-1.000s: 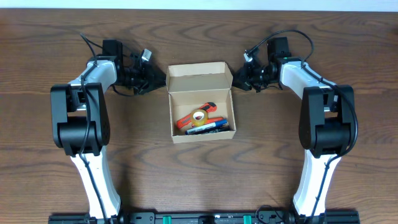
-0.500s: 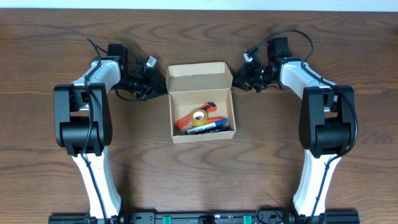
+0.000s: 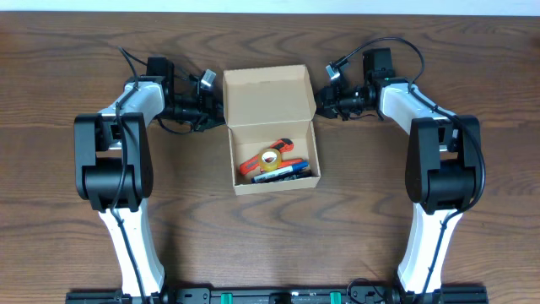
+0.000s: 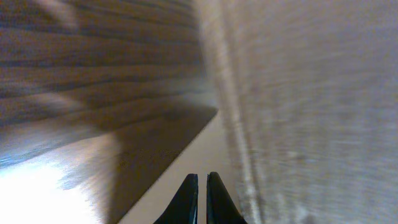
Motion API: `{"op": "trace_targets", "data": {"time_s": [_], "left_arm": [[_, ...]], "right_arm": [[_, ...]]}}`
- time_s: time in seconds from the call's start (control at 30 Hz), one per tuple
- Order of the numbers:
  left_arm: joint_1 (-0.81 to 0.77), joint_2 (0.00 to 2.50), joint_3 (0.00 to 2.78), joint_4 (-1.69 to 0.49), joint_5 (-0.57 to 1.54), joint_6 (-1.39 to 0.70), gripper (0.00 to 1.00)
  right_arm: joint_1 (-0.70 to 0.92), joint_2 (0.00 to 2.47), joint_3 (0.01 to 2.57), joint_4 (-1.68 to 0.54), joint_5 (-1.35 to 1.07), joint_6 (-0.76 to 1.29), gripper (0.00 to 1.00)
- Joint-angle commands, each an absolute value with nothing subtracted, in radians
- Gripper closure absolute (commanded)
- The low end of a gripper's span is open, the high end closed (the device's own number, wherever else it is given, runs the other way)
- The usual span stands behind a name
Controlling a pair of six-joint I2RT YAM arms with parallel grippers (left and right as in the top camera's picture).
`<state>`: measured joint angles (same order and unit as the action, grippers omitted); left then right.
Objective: Pack container
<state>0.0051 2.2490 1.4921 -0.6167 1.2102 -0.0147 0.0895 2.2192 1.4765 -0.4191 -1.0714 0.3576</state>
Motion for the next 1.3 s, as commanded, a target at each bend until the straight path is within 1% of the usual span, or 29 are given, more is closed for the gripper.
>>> {"op": "trace_targets", "data": {"time_s": [0.0,0.1,0.23,0.4,0.53,0.73,1.27], "left_arm": [[0.005,2.265,1.488,-0.628,1.301,0.057,0.94],[0.004,2.263,1.488,-0.670,1.302,0.092,0.94],[-0.004,2.258,1.488,-0.770,1.301,0.208,0.94],[-0.010,2.236,1.489,-0.897,1.254,0.324,0.94],[-0.011,2.189,1.489,-0.959,1.184,0.368,0.94],[-0.011,2.096,1.489,-0.955,1.117,0.366,0.94],[-0.015,2.011,1.489,-0.955,1.118,0.366,0.94]], "right_arm": [[0.100,2.246,1.482,-0.415,-1.208,0.270,0.99],[0.100,2.246,1.482,-0.415,-1.287,0.211,0.99],[0.097,2.246,1.482,-0.415,-1.369,0.135,0.99],[0.084,2.246,1.482,-0.415,-1.374,0.133,0.99],[0.081,2.246,1.482,-0.415,-1.374,0.132,0.99],[0.080,2.246,1.482,-0.415,-1.373,0.133,0.99],[0.080,2.246,1.482,-0.425,-1.374,0.133,0.99]]}}
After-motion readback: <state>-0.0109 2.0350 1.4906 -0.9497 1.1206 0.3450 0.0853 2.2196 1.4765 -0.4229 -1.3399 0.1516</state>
